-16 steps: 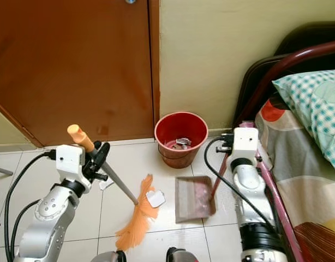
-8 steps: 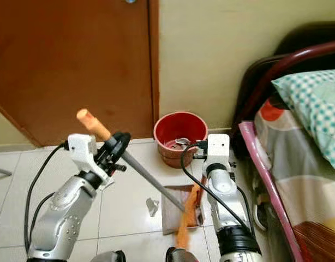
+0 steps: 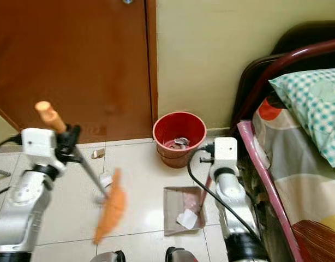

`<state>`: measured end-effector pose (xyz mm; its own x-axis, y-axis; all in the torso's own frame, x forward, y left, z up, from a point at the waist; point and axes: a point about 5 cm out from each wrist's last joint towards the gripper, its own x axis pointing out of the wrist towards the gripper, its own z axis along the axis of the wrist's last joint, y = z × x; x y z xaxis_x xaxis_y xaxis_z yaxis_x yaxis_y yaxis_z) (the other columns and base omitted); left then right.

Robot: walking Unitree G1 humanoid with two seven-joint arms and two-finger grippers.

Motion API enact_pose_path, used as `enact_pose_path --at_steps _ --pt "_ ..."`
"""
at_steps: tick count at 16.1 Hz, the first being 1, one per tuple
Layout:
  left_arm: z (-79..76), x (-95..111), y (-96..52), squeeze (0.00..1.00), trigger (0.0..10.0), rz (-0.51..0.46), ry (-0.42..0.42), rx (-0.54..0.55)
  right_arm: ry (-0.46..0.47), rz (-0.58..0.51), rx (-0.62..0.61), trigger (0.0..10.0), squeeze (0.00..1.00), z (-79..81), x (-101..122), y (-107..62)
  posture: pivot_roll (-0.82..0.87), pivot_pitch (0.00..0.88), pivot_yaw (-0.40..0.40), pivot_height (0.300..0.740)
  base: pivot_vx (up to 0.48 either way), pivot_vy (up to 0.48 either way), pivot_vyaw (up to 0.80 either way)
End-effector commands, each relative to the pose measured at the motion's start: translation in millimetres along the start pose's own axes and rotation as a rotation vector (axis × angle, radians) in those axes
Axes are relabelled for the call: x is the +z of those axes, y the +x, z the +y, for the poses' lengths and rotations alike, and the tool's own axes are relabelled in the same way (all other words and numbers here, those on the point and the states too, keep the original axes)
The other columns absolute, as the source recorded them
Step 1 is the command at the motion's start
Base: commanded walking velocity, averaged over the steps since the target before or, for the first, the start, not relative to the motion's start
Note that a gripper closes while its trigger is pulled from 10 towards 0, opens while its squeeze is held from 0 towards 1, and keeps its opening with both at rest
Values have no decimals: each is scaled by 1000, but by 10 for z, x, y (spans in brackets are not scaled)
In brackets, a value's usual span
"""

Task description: Sweep floor

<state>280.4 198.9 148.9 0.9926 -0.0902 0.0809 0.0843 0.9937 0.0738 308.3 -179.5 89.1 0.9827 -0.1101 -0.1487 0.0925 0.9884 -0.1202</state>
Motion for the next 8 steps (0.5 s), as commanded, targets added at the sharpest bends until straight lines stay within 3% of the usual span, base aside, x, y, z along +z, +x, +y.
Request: enact_pose_path --at_steps 1,4,8 --pt "-29 25 -27 0 10000 -27 -14 -12 -19 10 -43 10000 0 -133 -28 -42 71 208 -18 740 0 0 0" --pt "-76 -53 -46 0 10000 -10 -18 -22 6 0 -71 10000 0 -239 7 -79 60 179 -16 740 0 0 0" --pt "-85 -233 -100 0 10000 39 10 14 145 -48 -33 10000 0 -116 237 -153 60 113 3 740 0 0 0"
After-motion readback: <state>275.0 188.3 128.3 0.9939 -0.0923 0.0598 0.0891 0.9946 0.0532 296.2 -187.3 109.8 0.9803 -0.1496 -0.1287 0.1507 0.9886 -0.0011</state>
